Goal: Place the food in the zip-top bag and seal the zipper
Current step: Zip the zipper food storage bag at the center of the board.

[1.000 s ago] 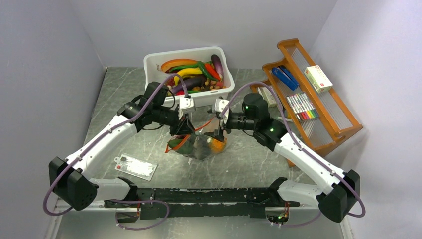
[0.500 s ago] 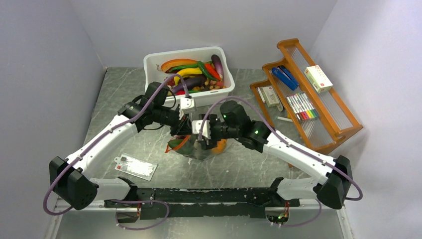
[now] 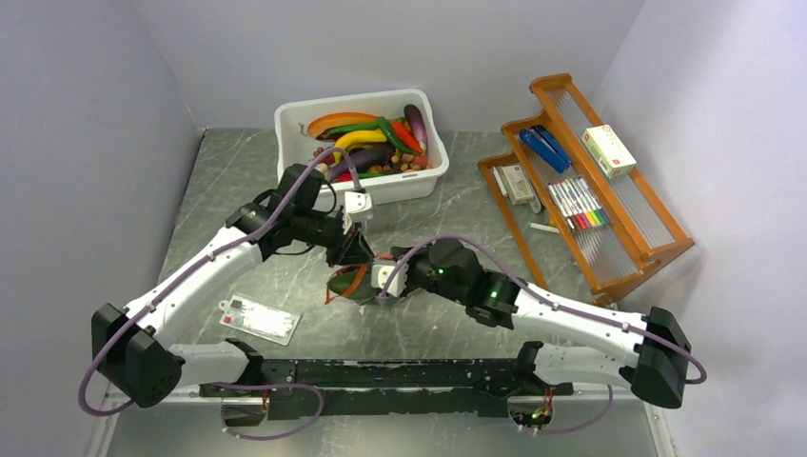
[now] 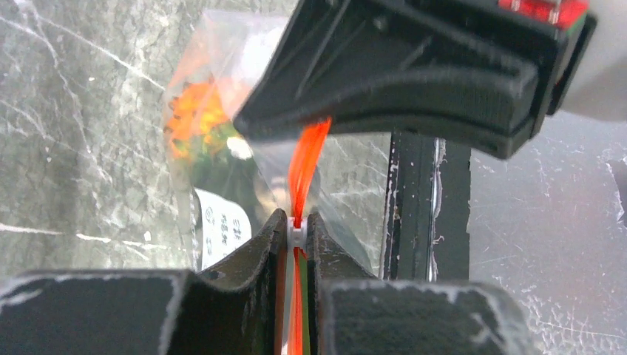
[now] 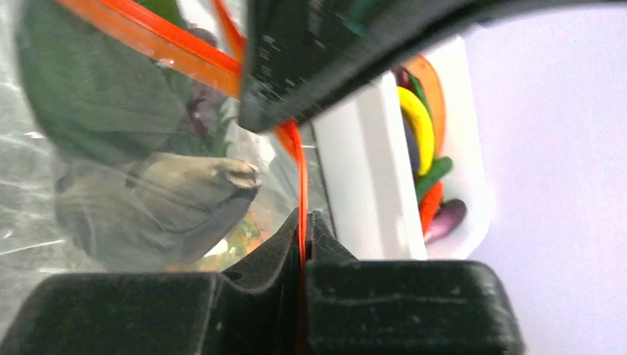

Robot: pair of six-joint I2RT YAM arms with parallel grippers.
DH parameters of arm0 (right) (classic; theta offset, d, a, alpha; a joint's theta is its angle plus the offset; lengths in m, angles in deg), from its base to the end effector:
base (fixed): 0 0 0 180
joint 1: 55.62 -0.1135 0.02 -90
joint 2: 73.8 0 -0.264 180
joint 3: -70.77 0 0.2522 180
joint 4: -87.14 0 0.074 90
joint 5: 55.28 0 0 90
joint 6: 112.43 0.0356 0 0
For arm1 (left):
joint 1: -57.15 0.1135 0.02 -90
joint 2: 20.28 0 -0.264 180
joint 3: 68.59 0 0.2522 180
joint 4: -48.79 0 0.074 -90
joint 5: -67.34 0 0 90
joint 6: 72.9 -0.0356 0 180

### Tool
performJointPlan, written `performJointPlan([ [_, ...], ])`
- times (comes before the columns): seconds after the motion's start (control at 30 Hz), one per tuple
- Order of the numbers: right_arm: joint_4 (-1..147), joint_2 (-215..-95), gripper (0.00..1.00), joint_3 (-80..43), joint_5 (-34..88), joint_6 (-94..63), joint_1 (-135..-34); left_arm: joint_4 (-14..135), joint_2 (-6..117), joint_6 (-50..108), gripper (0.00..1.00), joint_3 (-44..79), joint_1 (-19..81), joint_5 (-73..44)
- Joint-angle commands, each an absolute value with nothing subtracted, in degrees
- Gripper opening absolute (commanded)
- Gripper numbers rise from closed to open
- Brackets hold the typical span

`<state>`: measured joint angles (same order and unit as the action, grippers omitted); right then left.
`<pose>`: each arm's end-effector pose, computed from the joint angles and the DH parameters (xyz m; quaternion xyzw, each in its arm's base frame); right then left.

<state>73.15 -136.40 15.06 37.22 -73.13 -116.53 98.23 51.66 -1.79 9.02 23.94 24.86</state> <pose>0.1235 0.2188 0.2786 -0.6741 0.4730 0.0326 0.5665 0.2031 -0.1643 0.3216 0.5118 0.6868 -0.4125 0.3103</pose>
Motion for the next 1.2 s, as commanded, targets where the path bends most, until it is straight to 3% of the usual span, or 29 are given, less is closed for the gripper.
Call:
performJointPlan([
  [0.0,82.2,-133.6,0.00,16.7,50.3,-73.0,-114.6,98.2,47.2,1.7,0.07,7.0,24.2,22.7],
  [0.33,85.9,-138.0,0.00,16.9,54.5,-64.1,-109.6,101.2,43.2,8.6,0.07,6.4,24.1,21.8],
  [0.5,85.6,-138.1,0.00,15.6,48.8,-59.7,-104.6,103.6,42.3,10.9,0.07,5.9,24.1,19.4],
  [0.77,81.7,-138.3,0.01,12.5,39.9,-50.9,-103.8,93.3,43.0,24.4,0.07,9.3,24.2,14.0],
  [0.8,81.8,-137.1,0.09,12.8,40.1,-48.6,-103.9,93.8,44.0,24.3,0.07,10.8,24.2,14.4],
  [0.9,81.9,-132.6,0.58,14.0,39.9,-41.6,-103.6,94.1,46.1,24.7,0.07,13.3,24.2,14.7],
  [0.93,80.6,-131.6,0.66,13.8,39.7,-39.2,-103.5,93.7,46.6,25.2,0.07,13.7,24.2,14.3],
  [1.03,73.2,-129.9,0.69,11.1,39.6,-31.7,-103.5,92.1,48.3,28.2,0.07,15.4,24.2,14.2],
  [1.17,69.4,-128.2,0.65,10.1,40.2,-16.9,-103.6,90.1,50.0,31.4,0.07,16.9,24.2,14.0],
])
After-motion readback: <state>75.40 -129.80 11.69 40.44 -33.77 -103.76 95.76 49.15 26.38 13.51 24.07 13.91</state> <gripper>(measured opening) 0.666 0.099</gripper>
